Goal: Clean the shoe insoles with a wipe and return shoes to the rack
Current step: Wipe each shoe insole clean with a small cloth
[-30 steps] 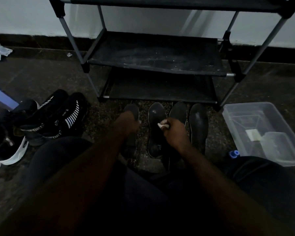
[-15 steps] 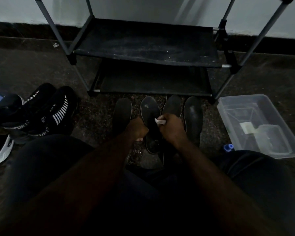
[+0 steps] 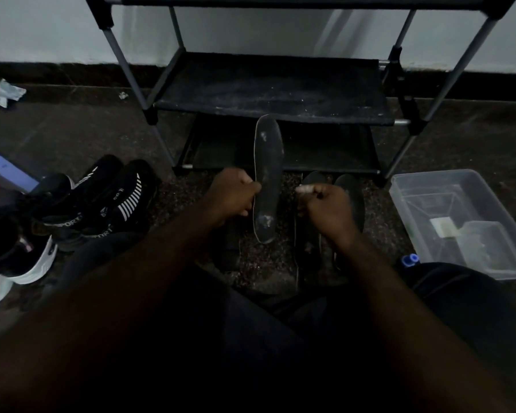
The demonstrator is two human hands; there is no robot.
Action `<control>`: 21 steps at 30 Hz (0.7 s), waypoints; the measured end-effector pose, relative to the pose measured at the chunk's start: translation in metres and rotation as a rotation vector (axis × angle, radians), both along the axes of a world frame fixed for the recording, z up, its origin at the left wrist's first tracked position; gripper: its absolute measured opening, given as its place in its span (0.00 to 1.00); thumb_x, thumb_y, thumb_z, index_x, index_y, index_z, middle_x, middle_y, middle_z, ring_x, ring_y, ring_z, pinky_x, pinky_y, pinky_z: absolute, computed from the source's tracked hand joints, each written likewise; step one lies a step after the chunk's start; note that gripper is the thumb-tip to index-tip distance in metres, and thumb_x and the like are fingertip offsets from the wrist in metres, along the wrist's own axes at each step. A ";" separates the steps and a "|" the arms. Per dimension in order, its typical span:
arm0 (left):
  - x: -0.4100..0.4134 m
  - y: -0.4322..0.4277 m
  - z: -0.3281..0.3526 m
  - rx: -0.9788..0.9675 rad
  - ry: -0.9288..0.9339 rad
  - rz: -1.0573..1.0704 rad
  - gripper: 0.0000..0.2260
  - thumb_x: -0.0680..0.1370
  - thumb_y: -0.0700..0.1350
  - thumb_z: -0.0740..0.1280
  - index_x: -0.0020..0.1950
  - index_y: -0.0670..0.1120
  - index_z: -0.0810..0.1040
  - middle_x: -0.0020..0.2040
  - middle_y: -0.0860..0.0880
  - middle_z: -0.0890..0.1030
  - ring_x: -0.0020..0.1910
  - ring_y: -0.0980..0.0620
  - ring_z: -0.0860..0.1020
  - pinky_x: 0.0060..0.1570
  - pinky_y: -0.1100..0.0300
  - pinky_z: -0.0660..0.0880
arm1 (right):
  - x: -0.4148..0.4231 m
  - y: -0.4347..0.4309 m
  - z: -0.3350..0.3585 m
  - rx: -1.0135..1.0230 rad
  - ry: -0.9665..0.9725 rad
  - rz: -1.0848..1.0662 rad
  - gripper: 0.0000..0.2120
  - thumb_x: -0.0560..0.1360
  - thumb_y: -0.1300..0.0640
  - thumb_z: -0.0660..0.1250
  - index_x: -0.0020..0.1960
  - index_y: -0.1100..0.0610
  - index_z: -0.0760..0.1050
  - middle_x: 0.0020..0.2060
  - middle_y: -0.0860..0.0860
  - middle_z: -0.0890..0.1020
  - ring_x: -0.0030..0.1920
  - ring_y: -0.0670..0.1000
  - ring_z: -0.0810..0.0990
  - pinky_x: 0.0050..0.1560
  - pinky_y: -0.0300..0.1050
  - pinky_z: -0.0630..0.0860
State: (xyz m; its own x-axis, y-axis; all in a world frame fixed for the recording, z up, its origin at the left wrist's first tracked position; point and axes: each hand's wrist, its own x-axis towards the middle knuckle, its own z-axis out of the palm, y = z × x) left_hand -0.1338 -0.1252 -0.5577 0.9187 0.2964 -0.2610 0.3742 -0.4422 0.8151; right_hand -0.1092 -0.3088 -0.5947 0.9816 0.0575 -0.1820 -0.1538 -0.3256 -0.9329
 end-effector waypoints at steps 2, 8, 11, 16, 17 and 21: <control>-0.008 0.000 0.003 -0.038 -0.025 0.006 0.06 0.77 0.42 0.66 0.41 0.42 0.76 0.36 0.44 0.80 0.32 0.51 0.79 0.27 0.60 0.77 | -0.002 0.007 0.001 0.045 0.036 0.015 0.07 0.77 0.55 0.69 0.45 0.57 0.84 0.39 0.53 0.86 0.38 0.51 0.84 0.42 0.45 0.81; -0.004 -0.015 -0.005 -0.231 -0.099 0.047 0.05 0.77 0.40 0.66 0.40 0.42 0.75 0.47 0.37 0.82 0.46 0.44 0.83 0.42 0.50 0.83 | -0.008 0.020 -0.006 0.194 0.175 0.082 0.12 0.80 0.57 0.65 0.47 0.62 0.84 0.42 0.58 0.86 0.40 0.51 0.82 0.41 0.43 0.79; -0.003 -0.024 -0.009 -0.370 -0.039 0.013 0.06 0.76 0.40 0.66 0.39 0.45 0.75 0.52 0.36 0.81 0.54 0.40 0.81 0.51 0.45 0.81 | -0.005 0.021 -0.004 0.249 0.192 0.093 0.13 0.81 0.57 0.63 0.48 0.63 0.83 0.43 0.59 0.86 0.40 0.52 0.82 0.42 0.44 0.79; -0.003 -0.025 -0.015 -0.573 0.044 0.000 0.09 0.76 0.40 0.65 0.37 0.48 0.74 0.46 0.44 0.79 0.49 0.46 0.78 0.51 0.45 0.77 | -0.004 0.020 -0.007 0.009 0.033 0.170 0.14 0.81 0.57 0.63 0.42 0.60 0.82 0.34 0.51 0.82 0.33 0.44 0.76 0.36 0.39 0.71; -0.003 -0.026 -0.016 -0.623 0.071 0.006 0.09 0.77 0.38 0.64 0.38 0.47 0.73 0.44 0.46 0.79 0.47 0.47 0.78 0.52 0.45 0.77 | -0.004 0.019 -0.006 -0.090 -0.003 0.209 0.14 0.81 0.57 0.63 0.40 0.59 0.81 0.31 0.50 0.80 0.31 0.44 0.75 0.35 0.39 0.68; -0.004 -0.028 -0.022 -0.707 0.219 -0.012 0.08 0.78 0.38 0.64 0.39 0.46 0.72 0.42 0.48 0.78 0.46 0.47 0.77 0.58 0.39 0.73 | -0.003 0.015 -0.009 -0.448 -0.106 0.343 0.12 0.79 0.57 0.65 0.42 0.63 0.81 0.38 0.61 0.83 0.41 0.58 0.82 0.38 0.40 0.66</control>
